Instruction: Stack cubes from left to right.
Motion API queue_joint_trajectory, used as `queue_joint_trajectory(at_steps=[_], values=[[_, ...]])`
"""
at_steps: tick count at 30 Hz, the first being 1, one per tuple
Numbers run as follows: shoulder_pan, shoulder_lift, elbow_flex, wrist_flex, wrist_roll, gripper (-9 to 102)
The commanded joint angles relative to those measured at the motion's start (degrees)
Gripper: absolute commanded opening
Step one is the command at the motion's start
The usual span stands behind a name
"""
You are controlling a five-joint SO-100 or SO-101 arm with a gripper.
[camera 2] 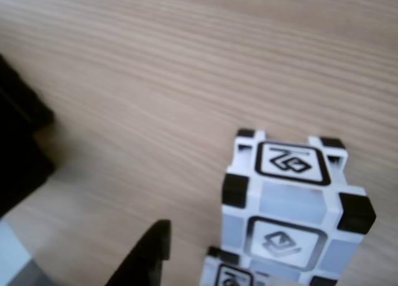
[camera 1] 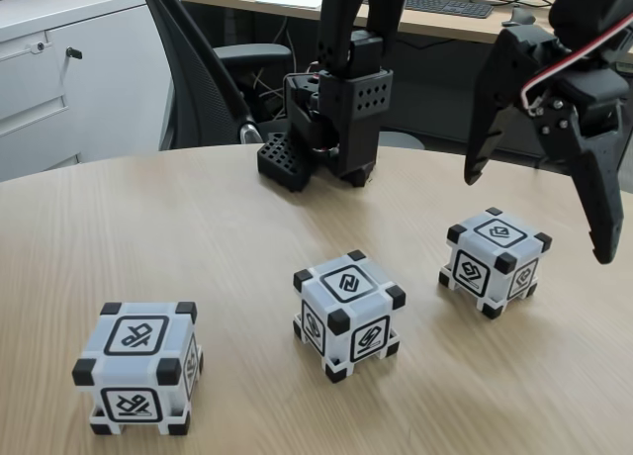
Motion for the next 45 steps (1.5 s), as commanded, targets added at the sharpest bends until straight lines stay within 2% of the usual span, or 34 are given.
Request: queue_joint_trajectory(at_steps=[1, 11, 27, 38, 45], values=[[2.02, 2.46, -0.35, 0.26, -1.49, 53], [7.82, 0.62, -0.35, 0.09, -5.71, 52], [7.91, -13.36, -1.41, -0.09, -6.42, 52], [7.91, -13.18, -2.72, -2.99, -8.17, 51], [7.03, -13.54, -2.72, -3.08, -8.44, 39]])
